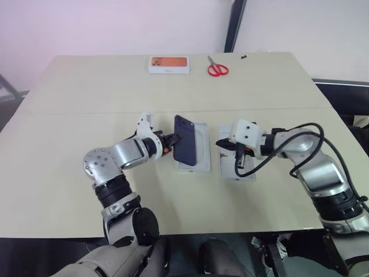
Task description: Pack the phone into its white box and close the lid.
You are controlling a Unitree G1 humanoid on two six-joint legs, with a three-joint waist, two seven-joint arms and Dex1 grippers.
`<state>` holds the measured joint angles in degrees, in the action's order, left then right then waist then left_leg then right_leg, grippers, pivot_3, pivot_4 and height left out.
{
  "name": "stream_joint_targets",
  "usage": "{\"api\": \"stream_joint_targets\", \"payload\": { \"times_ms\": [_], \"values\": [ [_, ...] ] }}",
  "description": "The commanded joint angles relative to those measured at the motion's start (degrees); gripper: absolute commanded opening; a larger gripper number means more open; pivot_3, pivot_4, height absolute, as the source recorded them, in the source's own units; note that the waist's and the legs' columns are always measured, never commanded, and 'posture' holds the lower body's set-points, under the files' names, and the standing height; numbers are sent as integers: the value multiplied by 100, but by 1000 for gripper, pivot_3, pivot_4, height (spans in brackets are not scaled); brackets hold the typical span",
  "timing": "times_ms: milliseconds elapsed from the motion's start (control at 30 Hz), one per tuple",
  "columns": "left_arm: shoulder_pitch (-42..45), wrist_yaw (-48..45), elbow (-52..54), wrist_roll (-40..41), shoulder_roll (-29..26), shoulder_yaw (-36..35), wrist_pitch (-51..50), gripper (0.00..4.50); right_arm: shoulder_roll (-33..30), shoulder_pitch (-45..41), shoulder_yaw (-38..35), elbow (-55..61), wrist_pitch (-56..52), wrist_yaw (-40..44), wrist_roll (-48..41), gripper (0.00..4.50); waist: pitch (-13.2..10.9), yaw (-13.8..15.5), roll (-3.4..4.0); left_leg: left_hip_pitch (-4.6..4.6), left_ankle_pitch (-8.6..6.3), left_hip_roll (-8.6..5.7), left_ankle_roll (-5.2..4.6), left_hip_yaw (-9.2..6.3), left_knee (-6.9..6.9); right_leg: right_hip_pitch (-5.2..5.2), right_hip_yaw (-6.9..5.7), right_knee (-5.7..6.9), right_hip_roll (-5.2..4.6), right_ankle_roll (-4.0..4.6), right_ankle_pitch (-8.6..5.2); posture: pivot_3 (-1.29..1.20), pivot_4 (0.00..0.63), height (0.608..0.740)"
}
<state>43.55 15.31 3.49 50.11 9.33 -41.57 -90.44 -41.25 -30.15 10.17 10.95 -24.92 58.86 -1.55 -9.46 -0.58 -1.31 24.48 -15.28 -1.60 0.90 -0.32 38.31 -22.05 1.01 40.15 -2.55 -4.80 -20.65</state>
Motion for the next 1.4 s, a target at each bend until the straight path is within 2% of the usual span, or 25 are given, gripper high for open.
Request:
{"api": "stream_joint_targets", "payload": {
  "times_ms": [33,700,900,1000,1133,1200,1400],
  "values": [
    [11,-32,85,119,464,47,191,29,-61,-92,-121,46,132,-25,-89,0,0,0,0,0,0,0,0,0,0,1,0,0,0,0,0,0,150,740],
    [-43,-306,-87,197,499,357,-188,29,-21,-50,-34,36,187,-113,-33,0,0,1,0,-1,0,0,0,0,1,1,0,0,0,0,0,0,150,740],
    [-104,-504,20,352,215,566,-206,2746,-16,-58,-14,38,196,-119,-23,0,0,2,0,-1,0,0,0,0,1,2,0,0,0,0,0,0,150,740],
    [-162,-661,101,547,-146,808,-206,4325,-15,-62,-6,29,209,-112,-29,0,0,-3,0,-1,0,0,0,0,1,2,0,0,0,0,0,0,150,740],
    [-247,-965,234,885,-947,1294,-206,4325,13,-78,27,14,224,-118,-26,0,0,-20,0,-2,0,0,1,0,0,0,0,1,0,0,0,0,150,740],
    [-211,-1284,398,975,-1662,1706,-206,4325,24,-84,41,1,242,-116,-28,0,0,-37,1,-3,1,1,1,0,-2,-2,1,2,1,0,0,0,150,740],
    [27,-2118,539,642,-2999,2246,140,4325,51,-115,72,-46,275,-124,-19,0,2,-2,3,-4,1,0,2,-2,1,2,0,-1,0,0,0,0,150,740]
  ]
}}
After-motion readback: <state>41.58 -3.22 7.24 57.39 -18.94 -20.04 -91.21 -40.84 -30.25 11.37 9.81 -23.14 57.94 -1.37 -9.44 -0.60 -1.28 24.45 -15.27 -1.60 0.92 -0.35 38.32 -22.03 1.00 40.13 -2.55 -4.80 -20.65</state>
